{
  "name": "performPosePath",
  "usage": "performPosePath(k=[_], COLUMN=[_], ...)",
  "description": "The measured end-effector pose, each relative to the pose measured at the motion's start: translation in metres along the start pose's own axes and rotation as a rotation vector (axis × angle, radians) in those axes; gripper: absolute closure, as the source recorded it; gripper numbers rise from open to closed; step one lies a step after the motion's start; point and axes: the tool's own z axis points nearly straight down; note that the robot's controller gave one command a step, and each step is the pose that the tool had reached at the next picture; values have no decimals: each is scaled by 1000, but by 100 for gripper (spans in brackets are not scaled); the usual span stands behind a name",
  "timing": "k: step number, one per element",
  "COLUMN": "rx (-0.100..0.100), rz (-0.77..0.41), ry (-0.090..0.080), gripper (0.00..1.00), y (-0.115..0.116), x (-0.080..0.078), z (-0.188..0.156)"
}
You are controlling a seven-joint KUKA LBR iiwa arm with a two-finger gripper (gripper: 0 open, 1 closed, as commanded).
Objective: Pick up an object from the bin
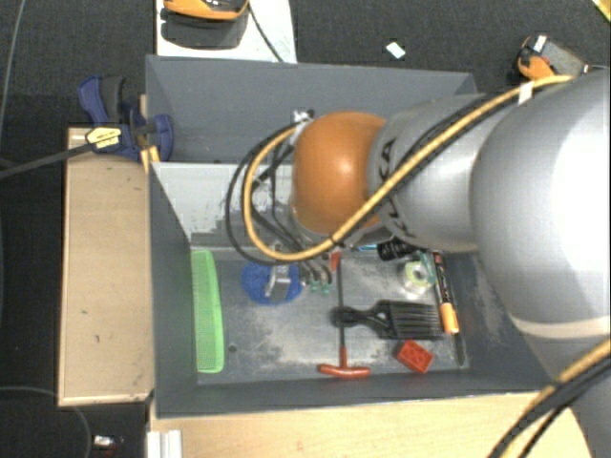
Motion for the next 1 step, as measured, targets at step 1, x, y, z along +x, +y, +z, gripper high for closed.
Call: performPosePath(k=[1], rx=[-2], rz=[0], ry=[-6], gripper=[100], y=[1], x=[-2], z=[-39])
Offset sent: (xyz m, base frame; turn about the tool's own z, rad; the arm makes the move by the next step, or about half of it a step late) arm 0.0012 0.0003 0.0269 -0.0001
